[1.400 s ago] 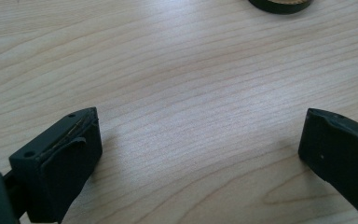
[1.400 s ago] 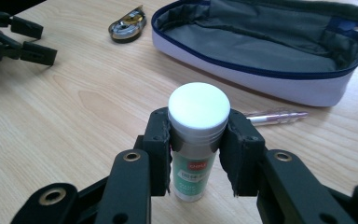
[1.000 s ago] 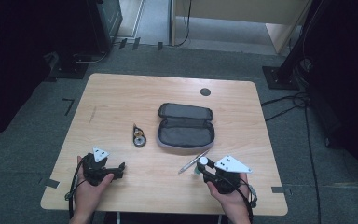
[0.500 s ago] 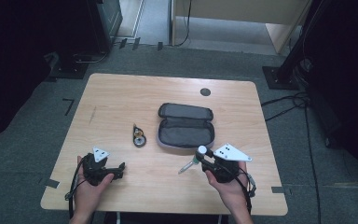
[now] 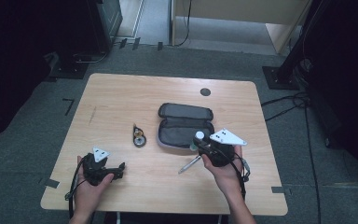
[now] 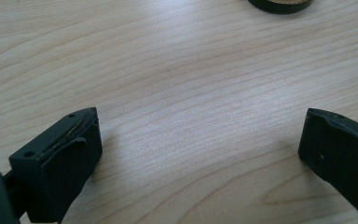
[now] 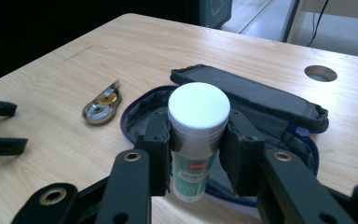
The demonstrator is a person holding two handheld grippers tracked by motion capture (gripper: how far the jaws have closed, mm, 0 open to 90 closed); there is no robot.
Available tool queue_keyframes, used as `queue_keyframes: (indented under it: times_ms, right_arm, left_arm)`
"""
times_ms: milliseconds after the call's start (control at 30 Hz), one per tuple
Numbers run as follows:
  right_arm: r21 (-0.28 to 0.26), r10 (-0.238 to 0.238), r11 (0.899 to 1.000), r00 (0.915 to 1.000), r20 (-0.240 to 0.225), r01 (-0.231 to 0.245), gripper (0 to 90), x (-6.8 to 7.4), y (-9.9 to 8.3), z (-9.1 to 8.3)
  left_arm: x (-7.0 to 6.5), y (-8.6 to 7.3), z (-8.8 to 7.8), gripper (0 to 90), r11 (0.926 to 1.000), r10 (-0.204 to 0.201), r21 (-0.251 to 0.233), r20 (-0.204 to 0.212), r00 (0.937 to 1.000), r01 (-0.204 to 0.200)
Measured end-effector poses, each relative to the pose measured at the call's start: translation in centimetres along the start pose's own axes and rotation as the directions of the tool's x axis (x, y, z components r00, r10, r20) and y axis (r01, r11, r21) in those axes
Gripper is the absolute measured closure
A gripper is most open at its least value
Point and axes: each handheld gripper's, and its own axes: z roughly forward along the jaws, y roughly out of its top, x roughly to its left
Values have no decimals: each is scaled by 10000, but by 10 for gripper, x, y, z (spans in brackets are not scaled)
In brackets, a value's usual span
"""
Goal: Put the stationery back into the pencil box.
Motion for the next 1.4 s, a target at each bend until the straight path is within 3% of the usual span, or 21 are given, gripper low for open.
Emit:
queue_keyframes:
  times_ms: [333, 567, 833, 1133, 1400]
  right_arm:
    - [15, 336, 9994, 9990, 279, -336, 657, -14, 2, 33]
    - [282, 100, 9995, 9982, 585, -117, 658, -19, 0, 58]
    - [275, 205, 9994, 9952, 952, -232, 658, -28, -2, 81]
    - [347, 228, 9990, 9933, 1136, -269, 658, -31, -5, 99]
    - [513, 113, 9985, 9941, 1077, -169, 658, -30, -10, 93]
  left_arm:
    - [0, 0, 0, 0, 10000, -5, 3, 1, 10000, 5]
    - [0, 0, 0, 0, 10000, 2, 3, 1, 10000, -2]
    - [0, 0, 0, 0, 10000, 6, 6, -1, 10000, -6]
    - [0, 0, 0, 0, 10000, 39, 13, 21, 10000, -39]
    - [0, 0, 0, 0, 10000, 49, 13, 31, 10000, -49]
